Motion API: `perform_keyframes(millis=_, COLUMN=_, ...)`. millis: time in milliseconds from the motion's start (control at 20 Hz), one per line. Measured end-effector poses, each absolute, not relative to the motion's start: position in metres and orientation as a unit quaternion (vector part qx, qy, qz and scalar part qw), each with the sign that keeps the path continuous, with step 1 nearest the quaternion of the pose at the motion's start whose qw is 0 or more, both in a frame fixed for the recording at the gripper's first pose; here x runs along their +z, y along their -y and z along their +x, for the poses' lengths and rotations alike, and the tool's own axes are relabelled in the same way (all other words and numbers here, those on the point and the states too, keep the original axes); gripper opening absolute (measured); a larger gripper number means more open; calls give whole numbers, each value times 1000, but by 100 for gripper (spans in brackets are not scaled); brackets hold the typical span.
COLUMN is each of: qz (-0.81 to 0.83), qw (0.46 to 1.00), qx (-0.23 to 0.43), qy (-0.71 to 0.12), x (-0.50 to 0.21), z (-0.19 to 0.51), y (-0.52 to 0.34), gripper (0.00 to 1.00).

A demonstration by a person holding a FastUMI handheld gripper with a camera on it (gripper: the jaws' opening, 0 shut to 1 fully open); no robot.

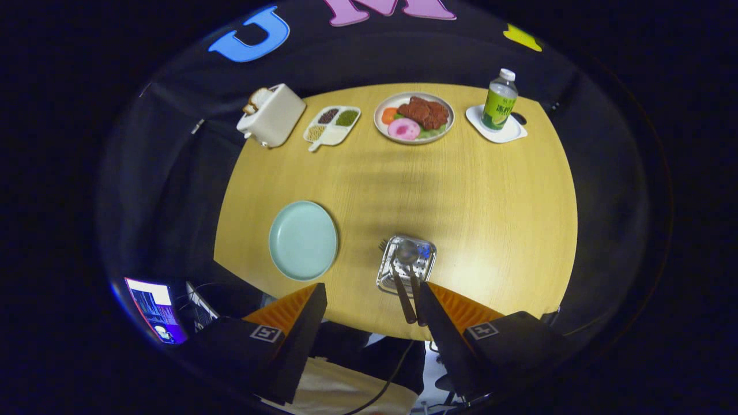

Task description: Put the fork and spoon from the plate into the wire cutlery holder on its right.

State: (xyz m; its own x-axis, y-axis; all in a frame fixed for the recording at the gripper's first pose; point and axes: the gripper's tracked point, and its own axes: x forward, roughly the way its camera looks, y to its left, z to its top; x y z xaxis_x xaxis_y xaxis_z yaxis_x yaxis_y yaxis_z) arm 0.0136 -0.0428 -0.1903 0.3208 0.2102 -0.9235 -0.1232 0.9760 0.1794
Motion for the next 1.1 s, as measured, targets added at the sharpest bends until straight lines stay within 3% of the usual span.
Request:
perform_keyframes(millis=500, qz=24, qw=954, qx=94, qy=-284, x=-38, z=37, y=21, gripper=99)
perform_keyframes(millis=850, qz=-21, qw=994, qx=66, qy=-81, x=55, z=25, y=19, gripper=99)
perform_keyframes(millis=1100, qz=-69, qw=996, qx=62, qy=15, x=68, z=-1, y=4, gripper=98)
